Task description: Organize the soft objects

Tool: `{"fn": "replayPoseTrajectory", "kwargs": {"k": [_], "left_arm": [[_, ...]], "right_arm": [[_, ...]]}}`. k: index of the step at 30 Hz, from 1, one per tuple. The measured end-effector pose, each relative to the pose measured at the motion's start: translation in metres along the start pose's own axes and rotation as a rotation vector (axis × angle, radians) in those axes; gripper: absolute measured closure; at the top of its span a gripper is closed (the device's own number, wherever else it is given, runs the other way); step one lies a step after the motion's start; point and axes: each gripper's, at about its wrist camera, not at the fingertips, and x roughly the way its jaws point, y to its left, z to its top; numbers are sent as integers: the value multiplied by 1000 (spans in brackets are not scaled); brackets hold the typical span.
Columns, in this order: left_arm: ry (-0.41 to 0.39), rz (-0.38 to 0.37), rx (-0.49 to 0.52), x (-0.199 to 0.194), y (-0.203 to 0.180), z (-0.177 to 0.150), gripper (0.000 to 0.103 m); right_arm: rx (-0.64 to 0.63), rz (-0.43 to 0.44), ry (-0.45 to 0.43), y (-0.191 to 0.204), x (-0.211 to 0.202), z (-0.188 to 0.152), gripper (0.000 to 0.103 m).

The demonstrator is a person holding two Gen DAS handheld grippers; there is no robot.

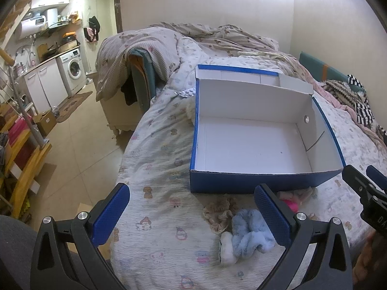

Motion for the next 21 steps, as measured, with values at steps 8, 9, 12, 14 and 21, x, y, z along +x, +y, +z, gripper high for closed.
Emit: {"fn": "replayPoseTrajectory", "kwargs": {"k": [8,9,12,14,21], "left_arm": [[-2,2,-4,-1,1,1,0],[-2,3,-2,-1,1,1,0],[-2,3,-1,-2,1,1,0],[-3,5,-2,-2,1,1,0],[-3,5,-4,-2,3,2,0]], "right_arm": [[1,3,-2,1,0,0,0],[1,2,-2,1,0,0,0],[2,3,-6,1,2,-2,0],[3,3,-5,0,2,-2,0],[3,3,-5,0,2,-2,0]]}}
